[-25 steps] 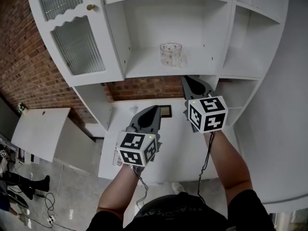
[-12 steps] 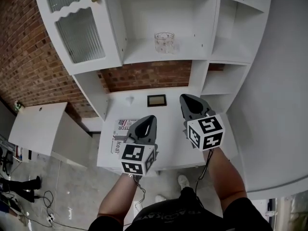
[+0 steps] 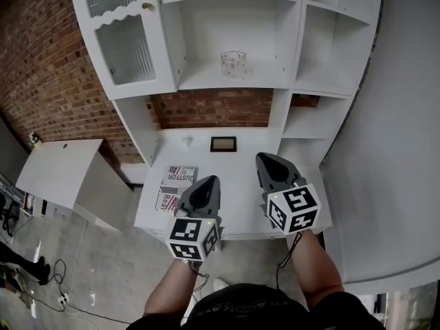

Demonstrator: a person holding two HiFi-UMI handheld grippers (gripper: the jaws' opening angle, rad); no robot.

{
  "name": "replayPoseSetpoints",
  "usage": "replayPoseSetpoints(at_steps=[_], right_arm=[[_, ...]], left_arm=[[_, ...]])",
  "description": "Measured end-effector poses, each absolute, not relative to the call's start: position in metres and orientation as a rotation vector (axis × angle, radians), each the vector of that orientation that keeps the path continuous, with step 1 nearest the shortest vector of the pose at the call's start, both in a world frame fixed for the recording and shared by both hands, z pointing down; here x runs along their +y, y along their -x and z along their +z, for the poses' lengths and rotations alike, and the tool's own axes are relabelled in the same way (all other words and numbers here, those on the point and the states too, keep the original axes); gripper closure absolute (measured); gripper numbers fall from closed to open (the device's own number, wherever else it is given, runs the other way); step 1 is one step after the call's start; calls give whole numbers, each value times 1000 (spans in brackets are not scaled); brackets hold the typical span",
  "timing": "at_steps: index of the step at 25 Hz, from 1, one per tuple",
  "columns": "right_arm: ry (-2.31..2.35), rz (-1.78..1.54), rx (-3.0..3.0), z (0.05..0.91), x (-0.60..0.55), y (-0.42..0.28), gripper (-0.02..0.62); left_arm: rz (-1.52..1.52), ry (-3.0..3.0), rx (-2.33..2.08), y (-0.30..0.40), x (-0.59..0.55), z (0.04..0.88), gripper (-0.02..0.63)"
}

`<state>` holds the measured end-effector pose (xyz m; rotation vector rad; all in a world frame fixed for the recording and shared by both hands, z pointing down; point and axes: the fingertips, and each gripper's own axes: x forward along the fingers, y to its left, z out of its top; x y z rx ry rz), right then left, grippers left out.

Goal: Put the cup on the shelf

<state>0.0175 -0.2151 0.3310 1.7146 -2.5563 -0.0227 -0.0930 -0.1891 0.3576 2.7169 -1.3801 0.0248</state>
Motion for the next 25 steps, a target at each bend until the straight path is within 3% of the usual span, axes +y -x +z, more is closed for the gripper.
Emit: replayPoseSetpoints(at_steps=[25], right_arm=[[-1454, -5, -2719, 347, -141, -76, 595]], left_arm=[[52, -2628, -1586, 20, -112, 358, 601]])
